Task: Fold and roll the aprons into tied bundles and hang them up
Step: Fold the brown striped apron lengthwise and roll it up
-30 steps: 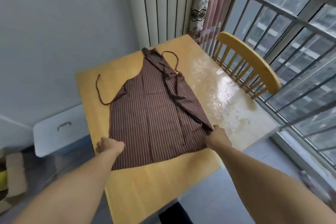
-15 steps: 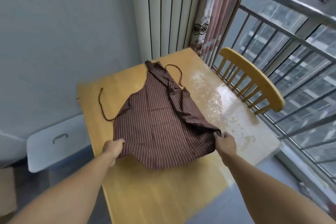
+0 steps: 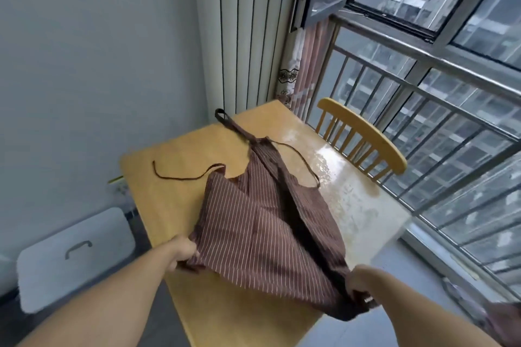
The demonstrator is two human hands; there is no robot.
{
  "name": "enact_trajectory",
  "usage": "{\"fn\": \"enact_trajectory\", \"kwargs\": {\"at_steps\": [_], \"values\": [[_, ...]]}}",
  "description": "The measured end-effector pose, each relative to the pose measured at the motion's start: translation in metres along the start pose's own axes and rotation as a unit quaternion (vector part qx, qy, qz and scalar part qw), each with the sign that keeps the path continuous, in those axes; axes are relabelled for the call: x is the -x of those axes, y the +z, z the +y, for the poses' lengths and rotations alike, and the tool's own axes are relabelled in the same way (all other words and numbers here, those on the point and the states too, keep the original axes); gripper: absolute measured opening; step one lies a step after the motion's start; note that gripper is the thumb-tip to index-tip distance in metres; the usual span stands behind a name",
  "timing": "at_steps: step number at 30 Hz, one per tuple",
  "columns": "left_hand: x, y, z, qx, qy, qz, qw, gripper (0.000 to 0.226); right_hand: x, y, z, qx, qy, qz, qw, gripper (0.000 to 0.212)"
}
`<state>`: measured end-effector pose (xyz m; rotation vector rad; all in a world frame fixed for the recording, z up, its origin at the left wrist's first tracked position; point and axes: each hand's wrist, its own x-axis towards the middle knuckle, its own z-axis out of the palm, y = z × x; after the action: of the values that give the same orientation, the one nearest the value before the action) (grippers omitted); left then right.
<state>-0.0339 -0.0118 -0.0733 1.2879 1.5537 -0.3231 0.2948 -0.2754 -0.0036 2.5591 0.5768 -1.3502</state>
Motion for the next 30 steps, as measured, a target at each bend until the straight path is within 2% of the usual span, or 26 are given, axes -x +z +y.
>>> {"fn": "enact_trajectory", "kwargs": {"at_steps": [2, 4, 5, 6, 7, 10, 12, 14, 15, 16, 17, 18, 19, 21, 22, 24, 26, 28, 30], "values": [[-0.006, 0.0, -0.025, -0.013, -0.045, -0.007, 0.999, 0.018, 0.003, 0.016, 0.012, -0.063, -0.012, -0.035, 0.997, 0.019], [-0.013, -0.005, -0.033, 0.032, -0.066, -0.029, 0.997, 0.03, 0.004, 0.024, 0.015, -0.225, 0.006, -0.116, 0.967, 0.008], [-0.014, -0.01, -0.032, 0.063, -0.069, -0.025, 0.995, 0.029, 0.004, 0.025, 0.014, -0.34, 0.012, -0.15, 0.928, 0.024], [-0.011, -0.015, -0.026, 0.088, -0.062, -0.017, 0.994, 0.025, 0.006, 0.024, 0.011, -0.455, -0.005, -0.173, 0.874, 0.033], [-0.012, -0.021, -0.018, 0.107, -0.051, -0.004, 0.993, 0.024, 0.004, 0.02, 0.005, -0.543, -0.04, -0.181, 0.819, 0.035], [-0.015, -0.033, 0.007, 0.125, 0.012, 0.065, 0.99, 0.031, 0.008, 0.0, -0.015, -0.693, -0.148, -0.167, 0.686, 0.044], [-0.011, -0.031, 0.022, 0.147, 0.057, 0.108, 0.982, 0.024, 0.0, -0.011, -0.028, -0.76, -0.197, -0.182, 0.592, 0.024], [-0.008, -0.022, 0.033, 0.163, 0.079, 0.104, 0.978, 0.016, -0.007, -0.014, -0.043, -0.829, -0.187, -0.155, 0.504, 0.023], [-0.007, -0.017, 0.036, 0.165, 0.083, 0.088, 0.979, 0.02, -0.014, -0.015, -0.051, -0.857, -0.16, -0.122, 0.474, 0.019], [-0.008, -0.014, 0.036, 0.16, 0.087, 0.068, 0.981, 0.029, -0.02, -0.014, -0.06, -0.871, -0.134, -0.088, 0.465, 0.007], [-0.008, -0.012, 0.035, 0.152, 0.091, 0.047, 0.983, 0.038, -0.028, -0.009, -0.065, -0.863, -0.1, -0.047, 0.493, 0.016], [-0.01, -0.011, 0.033, 0.141, 0.093, 0.029, 0.985, 0.046, -0.034, -0.003, -0.068, -0.832, -0.075, -0.013, 0.55, 0.029], [-0.011, -0.011, 0.03, 0.124, 0.089, 0.017, 0.988, 0.049, -0.037, 0.005, -0.068, -0.789, -0.045, 0.021, 0.612, 0.032], [-0.007, -0.015, 0.021, 0.098, 0.088, 0.017, 0.991, 0.036, -0.044, 0.022, -0.061, -0.698, -0.002, 0.076, 0.712, 0.027], [-0.007, -0.017, 0.015, 0.092, 0.081, 0.021, 0.992, 0.025, -0.048, 0.031, -0.056, -0.669, 0.013, 0.079, 0.739, 0.026], [-0.007, -0.019, 0.002, 0.101, 0.059, 0.019, 0.993, 0.012, -0.052, 0.04, -0.052, -0.64, 0.015, 0.061, 0.766, 0.025], [-0.007, -0.021, -0.01, 0.099, 0.046, 0.022, 0.994, 0.009, -0.056, 0.042, -0.055, -0.626, -0.003, 0.063, 0.777, 0.027], [-0.01, -0.019, -0.02, 0.071, 0.06, 0.029, 0.995, 0.009, -0.06, 0.039, -0.066, -0.626, -0.033, 0.045, 0.778, 0.03], [-0.013, -0.014, -0.029, 0.029, 0.071, 0.036, 0.996, 0.011, -0.061, 0.034, -0.084, -0.656, -0.051, -0.022, 0.753, 0.038]]}}
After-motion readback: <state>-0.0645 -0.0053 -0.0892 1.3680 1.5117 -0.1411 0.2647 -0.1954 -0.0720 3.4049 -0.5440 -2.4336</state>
